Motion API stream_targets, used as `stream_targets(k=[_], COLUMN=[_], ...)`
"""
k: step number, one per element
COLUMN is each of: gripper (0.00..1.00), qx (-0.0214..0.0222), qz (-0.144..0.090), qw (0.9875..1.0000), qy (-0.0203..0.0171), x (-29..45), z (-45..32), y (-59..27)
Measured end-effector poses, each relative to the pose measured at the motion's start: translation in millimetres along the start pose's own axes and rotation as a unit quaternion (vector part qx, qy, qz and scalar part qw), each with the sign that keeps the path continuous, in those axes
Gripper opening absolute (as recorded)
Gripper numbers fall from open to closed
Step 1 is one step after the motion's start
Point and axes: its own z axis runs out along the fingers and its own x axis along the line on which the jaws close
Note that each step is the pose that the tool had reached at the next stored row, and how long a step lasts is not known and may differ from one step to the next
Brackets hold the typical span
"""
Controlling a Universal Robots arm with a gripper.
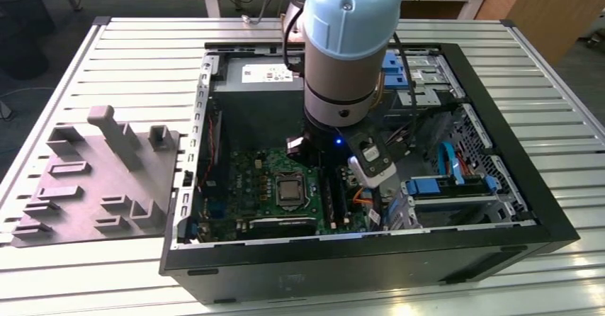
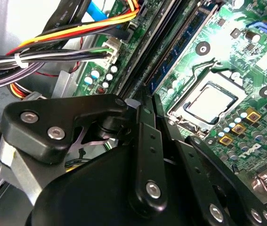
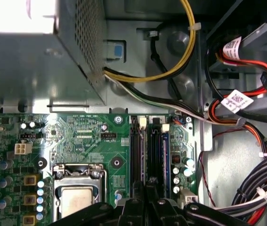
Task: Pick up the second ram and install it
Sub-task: 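Insert the second ram into the second slot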
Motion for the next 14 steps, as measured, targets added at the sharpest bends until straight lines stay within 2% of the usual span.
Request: stream_targets(k=[9,11,12,14], gripper=[0.14,0.15,0.21,0.21], qx=[0.0002,0.0002,0.0001,0.0001], qz=[0.000,0.000,0.000,0.000], qw=[1.0000,1.0000,1.0000,1.0000], qy=[0.0000,0.0000,0.0000,0.0000], x=[-0.1,0.0,-0.1,-0.1], z=[0.1,0.0,0.1,0.1], y=[-0.5,-0.6,-0.6,-0.6])
